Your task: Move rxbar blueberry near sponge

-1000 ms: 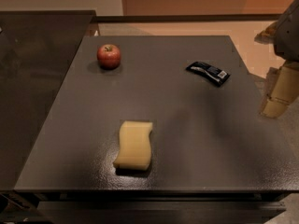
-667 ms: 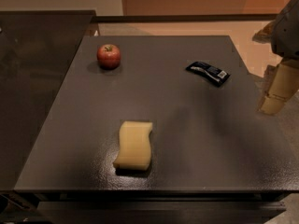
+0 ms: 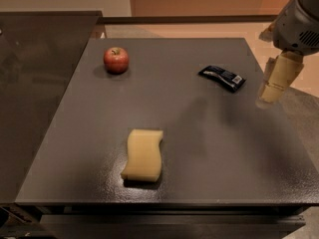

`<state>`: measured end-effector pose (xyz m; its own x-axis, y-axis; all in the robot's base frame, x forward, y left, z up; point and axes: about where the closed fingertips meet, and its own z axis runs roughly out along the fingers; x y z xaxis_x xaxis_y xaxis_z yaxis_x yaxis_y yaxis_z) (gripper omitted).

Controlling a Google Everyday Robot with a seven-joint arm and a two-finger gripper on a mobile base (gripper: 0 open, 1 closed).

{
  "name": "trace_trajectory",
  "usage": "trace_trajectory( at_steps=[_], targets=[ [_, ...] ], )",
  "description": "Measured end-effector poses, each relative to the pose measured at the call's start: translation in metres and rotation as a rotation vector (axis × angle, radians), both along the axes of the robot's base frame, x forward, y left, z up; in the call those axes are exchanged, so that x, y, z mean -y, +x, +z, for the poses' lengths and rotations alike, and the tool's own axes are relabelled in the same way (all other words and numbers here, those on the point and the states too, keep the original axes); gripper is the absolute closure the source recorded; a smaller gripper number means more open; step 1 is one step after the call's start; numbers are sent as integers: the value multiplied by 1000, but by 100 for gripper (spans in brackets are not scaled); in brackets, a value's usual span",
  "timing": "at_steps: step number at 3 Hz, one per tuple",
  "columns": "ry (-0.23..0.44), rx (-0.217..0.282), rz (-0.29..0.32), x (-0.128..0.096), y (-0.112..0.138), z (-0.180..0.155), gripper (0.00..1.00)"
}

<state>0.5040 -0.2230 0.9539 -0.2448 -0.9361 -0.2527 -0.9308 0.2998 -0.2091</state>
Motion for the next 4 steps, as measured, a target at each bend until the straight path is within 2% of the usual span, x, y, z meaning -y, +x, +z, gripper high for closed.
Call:
trace_trajectory(
  at_steps=[2,4],
  targets=[
    [99,45,-79,5,60,-28,0],
    [250,66,-174,4,106,-64,0]
  ],
)
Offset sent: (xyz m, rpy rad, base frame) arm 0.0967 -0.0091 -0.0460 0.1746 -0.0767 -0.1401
